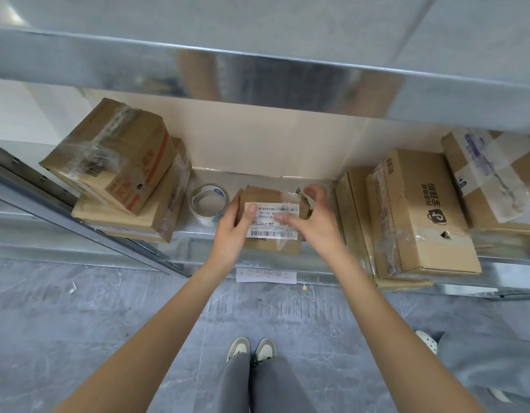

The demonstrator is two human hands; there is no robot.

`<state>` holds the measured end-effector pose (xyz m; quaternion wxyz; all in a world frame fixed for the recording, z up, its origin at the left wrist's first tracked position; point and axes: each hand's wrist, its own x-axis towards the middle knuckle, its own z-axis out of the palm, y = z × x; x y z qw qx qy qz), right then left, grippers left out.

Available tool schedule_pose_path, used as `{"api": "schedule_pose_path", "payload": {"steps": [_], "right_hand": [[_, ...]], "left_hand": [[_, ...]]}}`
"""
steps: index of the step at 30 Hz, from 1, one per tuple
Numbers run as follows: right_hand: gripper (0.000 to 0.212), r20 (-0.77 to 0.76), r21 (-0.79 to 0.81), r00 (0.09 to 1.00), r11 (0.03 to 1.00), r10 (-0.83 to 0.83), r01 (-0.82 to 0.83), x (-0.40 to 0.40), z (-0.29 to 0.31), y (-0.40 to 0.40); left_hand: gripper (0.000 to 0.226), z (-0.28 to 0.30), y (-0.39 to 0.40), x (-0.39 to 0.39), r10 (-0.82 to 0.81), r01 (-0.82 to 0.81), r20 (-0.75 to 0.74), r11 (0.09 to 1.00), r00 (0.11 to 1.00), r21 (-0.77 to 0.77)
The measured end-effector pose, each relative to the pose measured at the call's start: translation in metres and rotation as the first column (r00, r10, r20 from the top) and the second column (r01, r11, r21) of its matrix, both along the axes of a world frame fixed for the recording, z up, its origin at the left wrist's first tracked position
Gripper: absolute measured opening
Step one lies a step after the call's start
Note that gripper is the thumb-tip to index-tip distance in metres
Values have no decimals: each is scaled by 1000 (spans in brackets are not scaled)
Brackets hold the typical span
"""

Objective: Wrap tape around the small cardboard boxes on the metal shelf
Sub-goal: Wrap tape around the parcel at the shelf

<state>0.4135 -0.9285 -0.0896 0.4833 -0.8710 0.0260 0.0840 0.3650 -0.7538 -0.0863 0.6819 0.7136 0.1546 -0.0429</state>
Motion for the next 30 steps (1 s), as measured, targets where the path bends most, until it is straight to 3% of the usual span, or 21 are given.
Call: {"api": "schedule_pose_path", "payload": {"steps": [3, 5, 8, 11, 13, 15, 23, 26, 30], "right_hand": [[55, -36, 7, 993, 994, -109, 110, 5, -15, 8], [43, -78, 41, 975, 976, -209, 212, 3, -22, 18], [42, 91, -17, 974, 978, -207, 209, -13, -23, 25], [54, 276, -311, 955, 950, 107, -17, -52, -25, 24], [64, 171, -578, 910, 786, 379, -219, -77, -30, 22], [69, 90, -683, 890, 678, 447, -272, -80, -34, 17], [64, 68, -549, 946, 804, 316, -229, -15, -25, 31], [57, 27, -453, 983, 879, 180, -149, -3, -29, 36], [61, 24, -320, 990, 939, 139, -124, 1, -25, 36]], "left_hand": [[45, -13, -1, -4, -40, 42, -51, 998, 998, 38], [50, -19, -3, 1, -26, 35, -120, 997, 992, 73], [54, -25, -8, 9, 14, -4, -155, 998, 988, 62], [49, -25, -10, 13, 23, -16, -125, 998, 992, 57], [46, -27, -8, 14, 10, -2, -108, 997, 994, 72], [44, -28, -5, 14, -18, 28, -93, 994, 995, 105], [42, -28, -2, 19, -52, 64, -83, 988, 995, 142], [41, -28, -3, 19, -44, 54, -75, 989, 996, 135], [47, -30, -2, 18, -36, 47, -116, 995, 993, 93]]}}
